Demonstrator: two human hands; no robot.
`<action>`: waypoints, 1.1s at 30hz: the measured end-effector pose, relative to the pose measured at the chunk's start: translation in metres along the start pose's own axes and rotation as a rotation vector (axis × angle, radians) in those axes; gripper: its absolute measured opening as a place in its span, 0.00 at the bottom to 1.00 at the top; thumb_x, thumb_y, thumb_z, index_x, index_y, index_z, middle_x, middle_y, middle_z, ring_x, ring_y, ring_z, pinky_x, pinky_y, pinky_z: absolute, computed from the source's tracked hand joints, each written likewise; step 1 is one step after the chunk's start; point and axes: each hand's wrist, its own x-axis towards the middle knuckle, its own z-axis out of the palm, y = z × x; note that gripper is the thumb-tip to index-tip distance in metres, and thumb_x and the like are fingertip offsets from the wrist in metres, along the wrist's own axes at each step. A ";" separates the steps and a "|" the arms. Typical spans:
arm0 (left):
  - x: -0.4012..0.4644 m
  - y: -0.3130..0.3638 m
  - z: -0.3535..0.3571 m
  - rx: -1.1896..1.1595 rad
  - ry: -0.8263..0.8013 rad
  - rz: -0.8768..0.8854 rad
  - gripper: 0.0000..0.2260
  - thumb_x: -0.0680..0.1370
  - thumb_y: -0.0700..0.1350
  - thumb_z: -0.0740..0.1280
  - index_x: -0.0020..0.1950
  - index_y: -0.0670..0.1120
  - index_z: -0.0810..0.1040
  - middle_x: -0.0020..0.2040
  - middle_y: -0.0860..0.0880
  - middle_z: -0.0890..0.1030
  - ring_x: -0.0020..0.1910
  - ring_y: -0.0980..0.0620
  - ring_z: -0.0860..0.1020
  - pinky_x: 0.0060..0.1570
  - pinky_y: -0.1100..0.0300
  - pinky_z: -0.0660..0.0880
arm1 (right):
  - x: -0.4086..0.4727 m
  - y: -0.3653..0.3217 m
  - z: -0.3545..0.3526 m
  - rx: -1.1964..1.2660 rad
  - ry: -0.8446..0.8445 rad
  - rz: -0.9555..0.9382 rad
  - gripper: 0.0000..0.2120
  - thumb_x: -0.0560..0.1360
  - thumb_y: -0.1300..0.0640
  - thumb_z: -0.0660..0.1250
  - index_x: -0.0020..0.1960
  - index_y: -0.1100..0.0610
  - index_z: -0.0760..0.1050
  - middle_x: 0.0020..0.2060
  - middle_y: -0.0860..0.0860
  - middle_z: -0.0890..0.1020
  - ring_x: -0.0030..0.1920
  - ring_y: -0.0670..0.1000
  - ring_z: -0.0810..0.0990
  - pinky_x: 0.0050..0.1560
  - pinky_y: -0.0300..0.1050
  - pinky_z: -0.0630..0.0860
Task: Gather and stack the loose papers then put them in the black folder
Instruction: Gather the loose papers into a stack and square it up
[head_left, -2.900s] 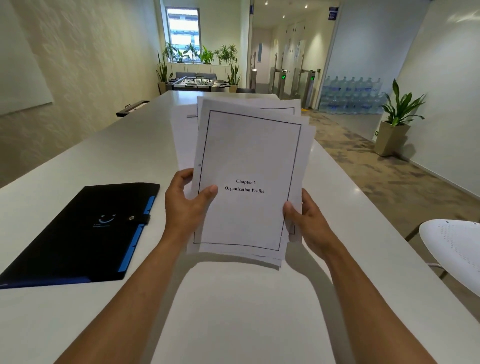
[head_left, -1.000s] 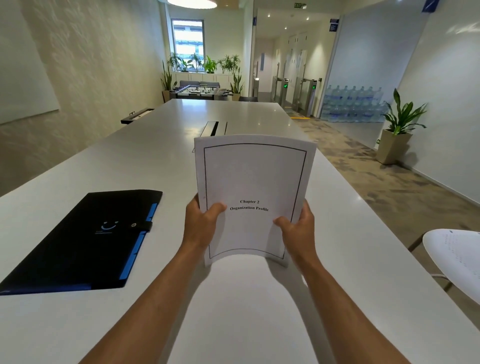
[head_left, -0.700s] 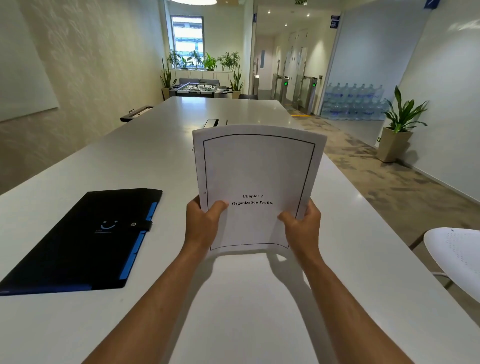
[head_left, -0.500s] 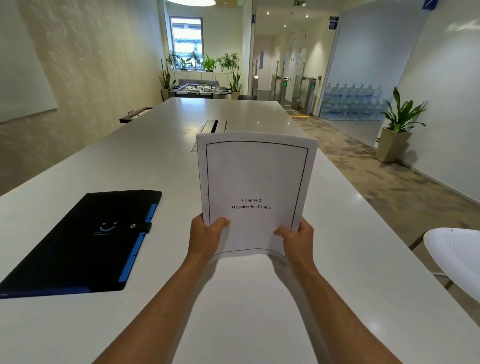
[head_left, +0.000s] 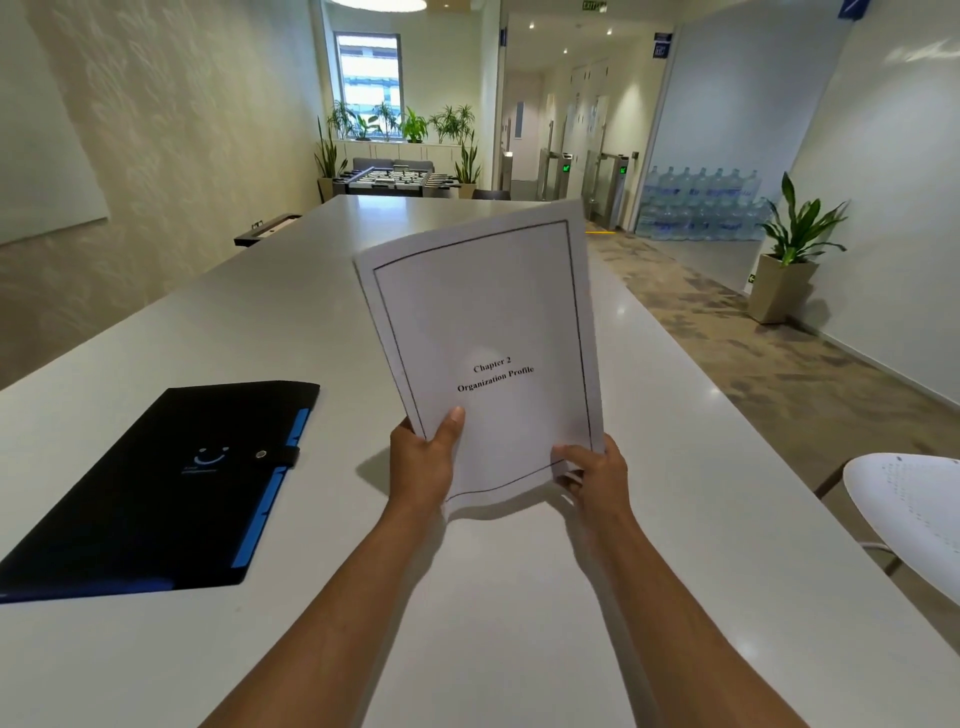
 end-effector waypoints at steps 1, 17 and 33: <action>0.000 0.000 0.003 -0.033 0.018 -0.008 0.06 0.74 0.46 0.73 0.43 0.55 0.77 0.35 0.69 0.81 0.38 0.70 0.80 0.39 0.70 0.75 | -0.002 0.003 0.000 0.168 -0.006 0.073 0.21 0.67 0.67 0.70 0.59 0.57 0.78 0.50 0.56 0.83 0.51 0.58 0.79 0.53 0.51 0.77; 0.001 0.004 -0.010 -0.205 -0.068 -0.170 0.14 0.74 0.37 0.72 0.58 0.46 0.77 0.55 0.44 0.84 0.53 0.46 0.83 0.52 0.49 0.80 | 0.003 -0.016 0.005 0.046 -0.042 -0.166 0.20 0.73 0.69 0.70 0.64 0.62 0.74 0.56 0.56 0.83 0.56 0.57 0.82 0.61 0.59 0.76; 0.063 0.044 -0.073 0.331 -0.235 0.067 0.18 0.72 0.47 0.75 0.59 0.50 0.74 0.54 0.52 0.81 0.54 0.52 0.80 0.50 0.57 0.78 | 0.012 -0.056 -0.012 -0.316 -0.209 -0.333 0.14 0.72 0.66 0.72 0.51 0.50 0.80 0.46 0.46 0.86 0.48 0.49 0.85 0.47 0.44 0.80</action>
